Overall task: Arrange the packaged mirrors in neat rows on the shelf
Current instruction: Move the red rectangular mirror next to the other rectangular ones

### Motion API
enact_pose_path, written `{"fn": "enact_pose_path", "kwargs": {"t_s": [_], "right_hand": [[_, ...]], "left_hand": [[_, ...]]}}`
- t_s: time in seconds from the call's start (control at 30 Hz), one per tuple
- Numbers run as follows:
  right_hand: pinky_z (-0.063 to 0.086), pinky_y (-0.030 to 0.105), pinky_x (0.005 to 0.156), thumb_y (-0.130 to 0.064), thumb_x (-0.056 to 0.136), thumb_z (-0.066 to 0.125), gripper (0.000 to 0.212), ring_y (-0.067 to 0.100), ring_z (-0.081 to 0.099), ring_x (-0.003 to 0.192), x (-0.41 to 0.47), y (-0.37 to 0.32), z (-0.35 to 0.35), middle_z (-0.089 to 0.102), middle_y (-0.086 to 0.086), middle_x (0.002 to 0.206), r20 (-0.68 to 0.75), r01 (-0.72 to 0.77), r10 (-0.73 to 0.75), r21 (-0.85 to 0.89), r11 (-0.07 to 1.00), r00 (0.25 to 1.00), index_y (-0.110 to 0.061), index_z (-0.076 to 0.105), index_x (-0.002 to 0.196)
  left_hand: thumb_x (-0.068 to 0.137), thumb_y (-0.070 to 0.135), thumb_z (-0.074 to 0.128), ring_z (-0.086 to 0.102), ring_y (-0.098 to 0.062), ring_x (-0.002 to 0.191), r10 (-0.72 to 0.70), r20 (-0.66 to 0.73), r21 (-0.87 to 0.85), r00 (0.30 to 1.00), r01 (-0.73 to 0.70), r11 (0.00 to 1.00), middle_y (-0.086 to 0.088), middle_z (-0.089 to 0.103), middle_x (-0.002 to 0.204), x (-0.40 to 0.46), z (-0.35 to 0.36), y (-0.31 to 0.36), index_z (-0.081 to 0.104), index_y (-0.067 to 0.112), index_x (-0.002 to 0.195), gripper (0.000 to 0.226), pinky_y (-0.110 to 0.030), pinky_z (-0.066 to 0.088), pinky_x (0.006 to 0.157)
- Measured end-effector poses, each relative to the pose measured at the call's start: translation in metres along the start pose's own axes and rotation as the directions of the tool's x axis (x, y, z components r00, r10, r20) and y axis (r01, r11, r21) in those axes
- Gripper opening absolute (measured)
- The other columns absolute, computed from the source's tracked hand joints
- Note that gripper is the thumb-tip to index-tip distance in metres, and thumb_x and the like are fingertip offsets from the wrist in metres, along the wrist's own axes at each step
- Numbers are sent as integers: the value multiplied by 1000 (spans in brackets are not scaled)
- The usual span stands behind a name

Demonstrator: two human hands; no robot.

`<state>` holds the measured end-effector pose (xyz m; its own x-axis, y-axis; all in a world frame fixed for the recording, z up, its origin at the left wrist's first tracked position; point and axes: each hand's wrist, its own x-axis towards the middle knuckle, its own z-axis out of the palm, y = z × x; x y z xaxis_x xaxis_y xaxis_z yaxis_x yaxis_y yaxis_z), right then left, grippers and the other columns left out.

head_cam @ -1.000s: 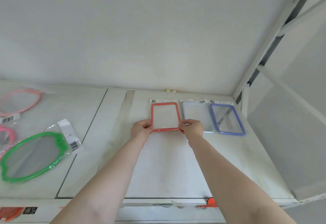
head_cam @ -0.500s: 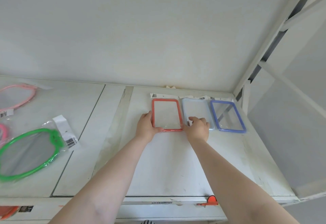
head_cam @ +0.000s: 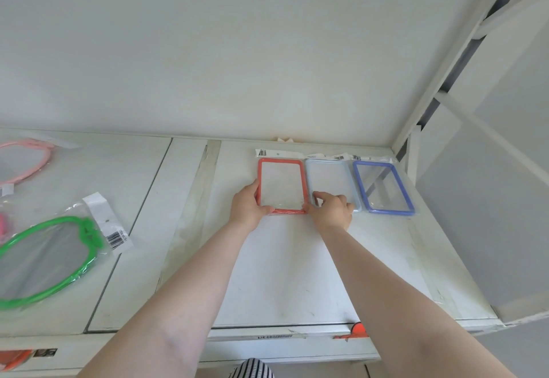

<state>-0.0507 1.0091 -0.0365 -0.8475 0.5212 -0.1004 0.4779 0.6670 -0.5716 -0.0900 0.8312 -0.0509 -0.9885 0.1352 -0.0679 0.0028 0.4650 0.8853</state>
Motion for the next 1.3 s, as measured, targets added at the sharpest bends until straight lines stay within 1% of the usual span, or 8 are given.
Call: {"fn": "enact_pose_path", "kwargs": {"t_s": [0.13,0.23,0.5,0.63,0.8,0.9,0.97,1.3], "right_hand": [[40,36,100,-45,83,66,47,31,39,121,2,1,1,51,7,125,-7,-5,5,0,1000,1000,-32,59,128],[41,37,100,-45,83,67,48,31,39,121,3,0,1,51,7,126,-3,-12,12,8,1000,1000,-31,59,128],[46,39,97,-35,82,70,48,28,40,121,-29,-5,-23,54,6,123,39,42,-46,83,996,998,-26,59,127],[49,35,93,-23,82,70,46,24,49,123,-61,-6,-47,55,6,125,119,94,-109,126,988,987,-22,60,126],[52,29,71,-17,84,67,41,21,60,88,-117,-8,-64,55,3,126,254,181,-194,74,981,948,-22,61,124],[54,36,82,-16,83,65,42,23,60,105,-150,-11,-61,56,2,125,319,269,-264,31,963,910,-23,60,124],[51,33,88,-16,84,63,43,21,57,112,-170,-13,-57,57,2,125,338,327,-312,15,945,888,-24,59,126],[46,28,88,-18,87,60,41,18,56,114,-269,-35,-13,61,-2,124,365,426,-415,56,903,833,-24,59,127]], "left_hand": [[70,2,77,62,-21,107,-26,4,6,1000,26,1000,-1,66,118,0,0,4,49,21,135,74,-25,46,94],[65,11,79,62,-23,107,-29,12,46,999,29,999,-2,65,117,2,0,4,48,28,132,76,-36,50,98],[70,36,71,53,-31,118,-68,14,333,998,60,941,-8,59,126,-9,-6,28,44,22,136,73,-39,44,100],[82,18,66,44,-29,132,-78,67,347,995,50,937,-12,48,141,-54,-19,56,39,14,143,67,-33,37,108],[84,11,62,51,-23,126,-88,131,420,988,25,907,-4,56,136,-122,-42,63,47,16,137,56,-29,40,104],[82,11,61,52,-25,125,-70,139,530,988,-14,848,-3,58,133,-156,-61,63,50,17,135,54,-33,41,104],[81,9,60,52,-25,124,-59,124,565,991,-21,824,-3,60,131,-176,-74,59,52,19,134,54,-33,41,103],[79,1,58,57,-21,118,-140,12,501,990,115,858,0,63,127,-260,-142,0,55,19,131,55,-30,44,100]]}}
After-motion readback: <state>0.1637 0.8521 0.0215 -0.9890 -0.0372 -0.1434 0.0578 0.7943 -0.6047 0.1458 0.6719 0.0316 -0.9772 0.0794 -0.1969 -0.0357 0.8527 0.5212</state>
